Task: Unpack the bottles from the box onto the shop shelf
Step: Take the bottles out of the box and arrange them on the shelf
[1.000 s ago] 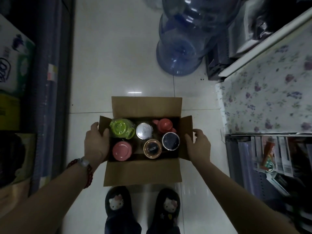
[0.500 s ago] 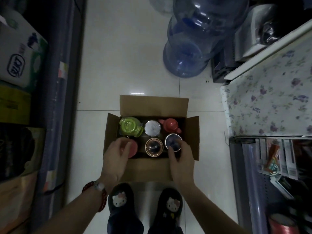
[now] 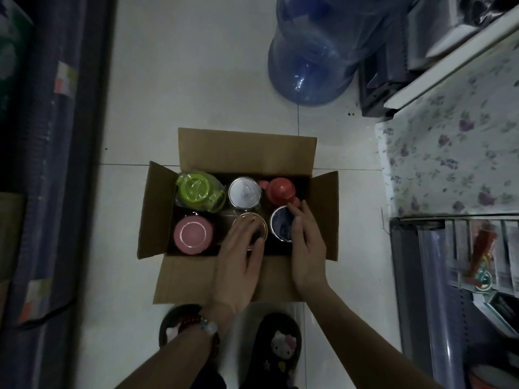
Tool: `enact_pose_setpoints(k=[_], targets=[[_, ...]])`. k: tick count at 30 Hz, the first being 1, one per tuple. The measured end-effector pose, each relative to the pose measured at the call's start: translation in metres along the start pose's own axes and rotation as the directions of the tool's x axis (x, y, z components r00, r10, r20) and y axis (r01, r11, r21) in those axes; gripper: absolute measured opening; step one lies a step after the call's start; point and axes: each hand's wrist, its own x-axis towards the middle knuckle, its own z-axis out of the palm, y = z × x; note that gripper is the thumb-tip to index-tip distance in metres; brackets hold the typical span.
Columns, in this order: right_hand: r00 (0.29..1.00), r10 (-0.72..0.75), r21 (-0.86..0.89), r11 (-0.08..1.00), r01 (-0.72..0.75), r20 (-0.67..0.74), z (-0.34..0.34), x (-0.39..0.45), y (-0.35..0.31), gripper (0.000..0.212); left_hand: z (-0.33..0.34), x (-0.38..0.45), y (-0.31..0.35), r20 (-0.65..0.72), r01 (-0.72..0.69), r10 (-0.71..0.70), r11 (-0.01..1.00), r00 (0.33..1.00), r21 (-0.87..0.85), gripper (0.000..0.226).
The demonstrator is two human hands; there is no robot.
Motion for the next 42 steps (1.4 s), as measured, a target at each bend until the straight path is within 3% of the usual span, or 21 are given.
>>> enact_pose_setpoints(k=[6,12,21,26,42], targets=[[0.993,-0.101,-0.092,0.990,0.106,0.061,0.009,0.011,0.016,0.056,0.009,-0.001,-0.024,-0.029,-0.084,0.085,0.995,0.996,0.046,0.058],[0.989,-0.144,-0.150,0.978,0.148,0.040,0.007,0.014,0.028,0.062,0.021,0.009,-0.028,-0.163,-0.040,0.064,0.988,0.985,0.146,0.071],[0.986,-0.133,-0.148,0.982,0.118,-0.101,0.009,0.018,0.030,0.058,0.025,0.014,-0.037,-0.249,-0.024,0.029,0.999,0.968,0.023,0.068],[0.981,-0.163,-0.191,0.971,0.141,-0.105,0.001,0.018,0.029,0.060,0.023,0.010,-0.040,-0.287,0.017,-0.014,1.000,0.958,0.009,0.067],[0.972,-0.118,-0.204,0.976,0.076,-0.202,-0.018,0.015,-0.010,0.060,-0.009,0.020,-0.010,-0.269,0.072,-0.076,0.997,0.960,-0.025,0.067]])
